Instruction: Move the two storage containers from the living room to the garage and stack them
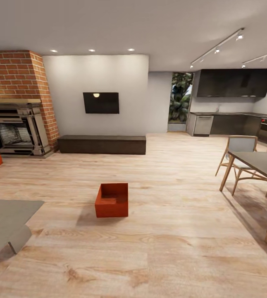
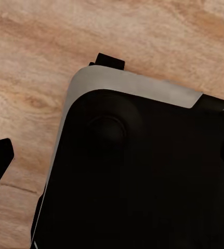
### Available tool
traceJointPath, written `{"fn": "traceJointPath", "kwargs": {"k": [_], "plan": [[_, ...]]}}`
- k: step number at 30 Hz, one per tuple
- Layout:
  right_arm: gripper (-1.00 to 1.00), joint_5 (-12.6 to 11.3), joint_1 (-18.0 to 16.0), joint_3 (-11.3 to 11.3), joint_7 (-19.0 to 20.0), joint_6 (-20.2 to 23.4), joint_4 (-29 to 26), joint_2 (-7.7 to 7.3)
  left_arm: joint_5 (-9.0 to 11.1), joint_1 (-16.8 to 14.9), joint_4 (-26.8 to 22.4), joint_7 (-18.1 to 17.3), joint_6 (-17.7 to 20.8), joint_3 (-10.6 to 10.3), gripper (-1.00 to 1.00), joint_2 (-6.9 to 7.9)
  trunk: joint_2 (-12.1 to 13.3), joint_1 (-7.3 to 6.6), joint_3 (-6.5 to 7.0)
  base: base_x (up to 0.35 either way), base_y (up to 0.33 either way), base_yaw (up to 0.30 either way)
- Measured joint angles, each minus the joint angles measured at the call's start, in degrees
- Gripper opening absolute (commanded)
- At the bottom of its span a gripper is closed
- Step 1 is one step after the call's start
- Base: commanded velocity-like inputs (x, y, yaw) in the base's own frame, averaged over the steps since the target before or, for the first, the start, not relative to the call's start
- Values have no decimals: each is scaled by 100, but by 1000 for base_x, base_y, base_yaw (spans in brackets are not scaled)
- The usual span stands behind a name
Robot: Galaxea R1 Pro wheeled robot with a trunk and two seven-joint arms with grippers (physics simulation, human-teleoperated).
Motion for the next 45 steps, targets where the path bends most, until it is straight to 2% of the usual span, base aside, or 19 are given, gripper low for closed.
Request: {"fn": "traceJointPath", "kwargs": {"k": [11,17,45], "plan": [[100,0,0,0,0,2,0,22,0,0,-1,0,6,0,100,6,0,0,0,315,188,0],[100,0,0,-3,-1,1,0,22,1,3,2,-1,1,0,100,9,0,0,0,317,133,179],[100,-8,0,-4,27,1,0,-7,-1,1,19,-1,0,0,100,8,0,0,-1,325,42,-5]]}}
